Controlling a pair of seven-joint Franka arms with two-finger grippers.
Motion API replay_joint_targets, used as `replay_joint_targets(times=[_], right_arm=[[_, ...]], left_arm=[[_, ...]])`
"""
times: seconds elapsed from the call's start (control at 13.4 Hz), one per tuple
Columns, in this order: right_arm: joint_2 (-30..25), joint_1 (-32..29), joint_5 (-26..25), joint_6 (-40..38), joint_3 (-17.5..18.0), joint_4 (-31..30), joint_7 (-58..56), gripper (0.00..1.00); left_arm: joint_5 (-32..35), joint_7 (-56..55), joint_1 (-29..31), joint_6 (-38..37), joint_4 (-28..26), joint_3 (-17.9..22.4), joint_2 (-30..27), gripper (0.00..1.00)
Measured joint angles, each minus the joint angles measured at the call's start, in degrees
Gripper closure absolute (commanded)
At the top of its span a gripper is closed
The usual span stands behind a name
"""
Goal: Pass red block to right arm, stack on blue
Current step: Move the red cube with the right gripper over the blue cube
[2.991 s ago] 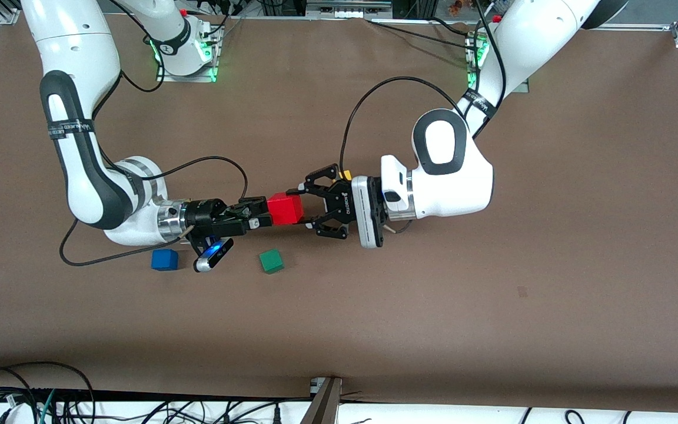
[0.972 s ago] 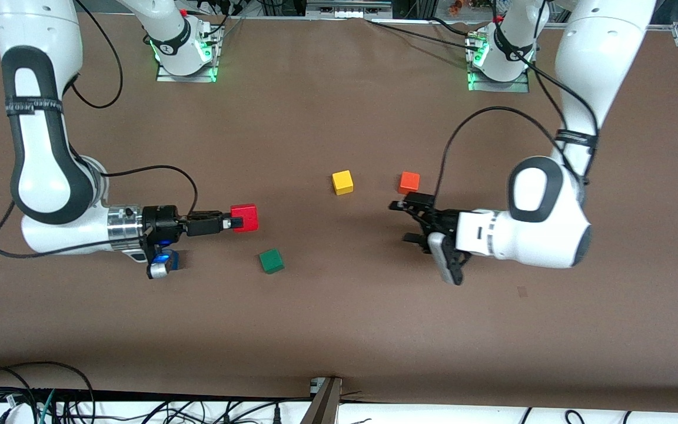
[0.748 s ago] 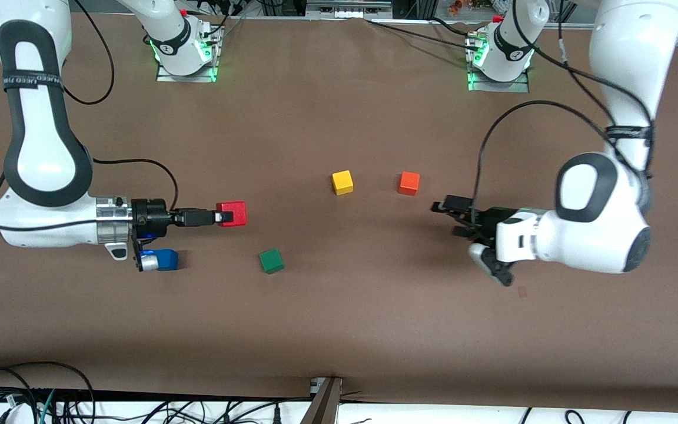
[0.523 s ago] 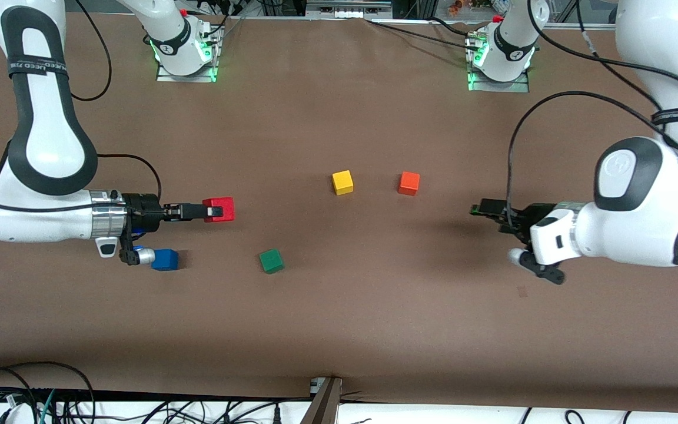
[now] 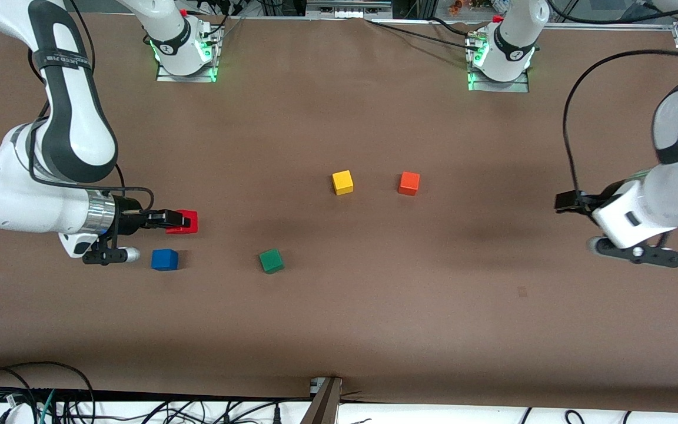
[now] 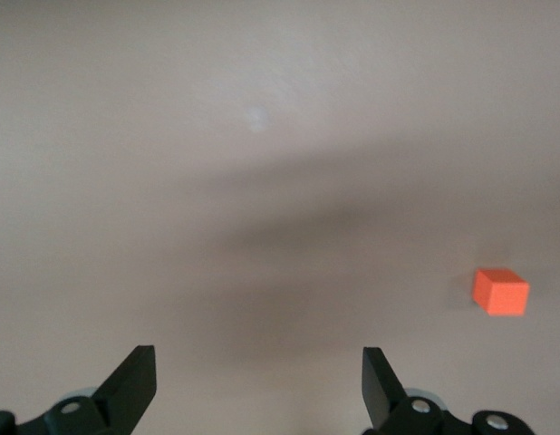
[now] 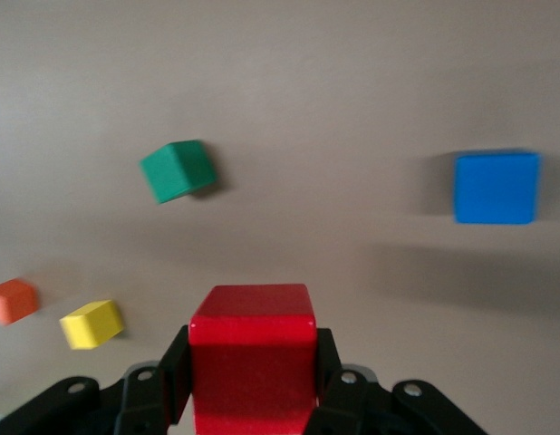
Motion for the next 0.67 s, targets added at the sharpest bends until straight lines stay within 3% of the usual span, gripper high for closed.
replay_joint_targets(times=[0.22,0.67], right_arm=[[-1.51,0.01,-5.38,6.83,0.0,-4.55,-0.15,0.92],[-2.28,0.01,-8.17,20.08,-0.33,-15.01,-6.26,0.92]], left_arm=[[0.08,-0.61,0.23,-1.24,0.0,2.29,-5.18,0.0],[-4.38,-7.85,0.56,0.84,-17.47,2.36,-17.64,0.0]])
